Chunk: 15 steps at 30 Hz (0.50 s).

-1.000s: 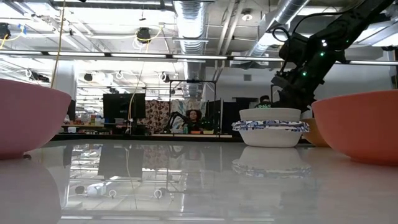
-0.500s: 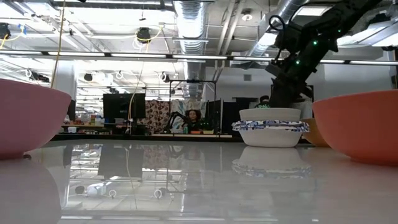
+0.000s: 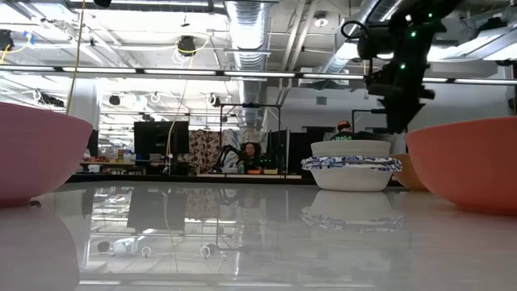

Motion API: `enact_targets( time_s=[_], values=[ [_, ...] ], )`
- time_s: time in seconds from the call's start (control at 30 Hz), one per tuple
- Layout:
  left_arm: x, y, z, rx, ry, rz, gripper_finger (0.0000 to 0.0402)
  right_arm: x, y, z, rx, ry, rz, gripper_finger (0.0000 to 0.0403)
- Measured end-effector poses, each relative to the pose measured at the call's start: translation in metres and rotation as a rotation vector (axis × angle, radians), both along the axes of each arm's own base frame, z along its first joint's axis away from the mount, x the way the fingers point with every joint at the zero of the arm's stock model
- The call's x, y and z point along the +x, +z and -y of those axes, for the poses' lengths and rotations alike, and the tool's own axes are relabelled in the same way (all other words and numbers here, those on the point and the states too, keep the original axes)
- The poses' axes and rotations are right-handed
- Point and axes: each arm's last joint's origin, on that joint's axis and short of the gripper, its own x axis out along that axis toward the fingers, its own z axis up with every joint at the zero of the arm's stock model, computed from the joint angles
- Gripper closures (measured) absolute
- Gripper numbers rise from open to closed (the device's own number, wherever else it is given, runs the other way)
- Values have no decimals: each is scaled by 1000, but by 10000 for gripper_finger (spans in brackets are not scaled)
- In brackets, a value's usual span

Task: Nest bowls inside each other
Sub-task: Stack the light orange bowl on top of the gray bowl

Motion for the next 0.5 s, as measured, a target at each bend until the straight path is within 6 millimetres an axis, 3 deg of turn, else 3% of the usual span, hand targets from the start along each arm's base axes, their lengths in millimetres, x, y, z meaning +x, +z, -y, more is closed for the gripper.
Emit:
enact_targets(
  time_s=[0.5],
  values=[
    [0, 0, 1, -30, -34, 1, 198, -4, 0, -42, 135, 144, -163, 237]
  ],
)
